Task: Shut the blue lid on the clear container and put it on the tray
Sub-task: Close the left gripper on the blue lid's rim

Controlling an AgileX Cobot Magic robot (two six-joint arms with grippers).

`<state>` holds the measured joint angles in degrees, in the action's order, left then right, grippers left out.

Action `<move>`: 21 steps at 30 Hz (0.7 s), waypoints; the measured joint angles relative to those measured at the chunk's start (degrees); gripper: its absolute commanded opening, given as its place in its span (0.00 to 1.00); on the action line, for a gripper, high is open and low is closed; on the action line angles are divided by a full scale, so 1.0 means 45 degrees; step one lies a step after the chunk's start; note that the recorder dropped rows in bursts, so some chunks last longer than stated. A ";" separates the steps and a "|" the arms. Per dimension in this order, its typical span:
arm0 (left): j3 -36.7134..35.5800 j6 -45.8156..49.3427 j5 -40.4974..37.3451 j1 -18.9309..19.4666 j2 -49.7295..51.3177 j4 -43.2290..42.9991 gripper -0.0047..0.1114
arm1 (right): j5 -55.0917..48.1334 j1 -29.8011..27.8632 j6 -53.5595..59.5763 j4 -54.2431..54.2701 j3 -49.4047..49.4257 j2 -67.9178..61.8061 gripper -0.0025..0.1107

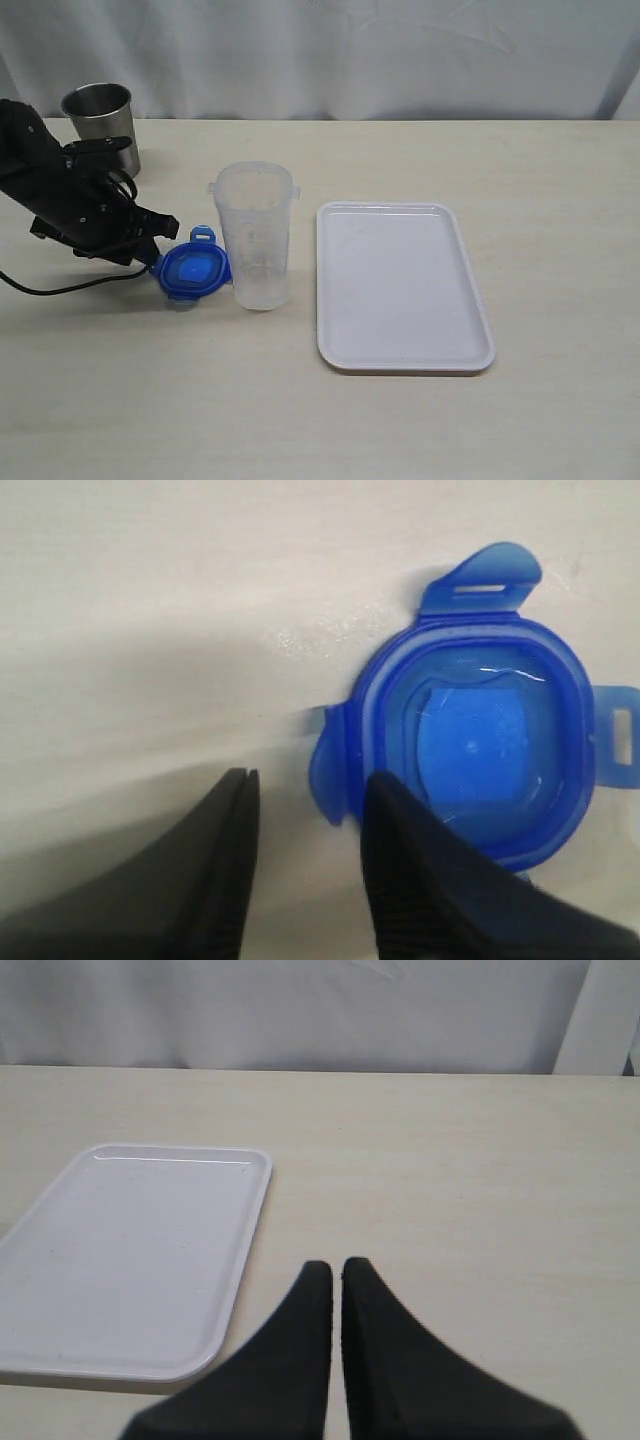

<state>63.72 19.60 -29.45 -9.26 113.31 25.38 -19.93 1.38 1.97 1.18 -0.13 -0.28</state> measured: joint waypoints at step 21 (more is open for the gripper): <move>0.0000 0.1673 0.0723 0.0000 0.0687 0.1205 0.37 | 0.0000 0.0000 0.0000 0.0000 0.0000 0.0000 0.06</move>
<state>63.72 27.13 -26.20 -9.26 116.40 30.81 -19.93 1.38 1.97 1.18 -0.13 -0.28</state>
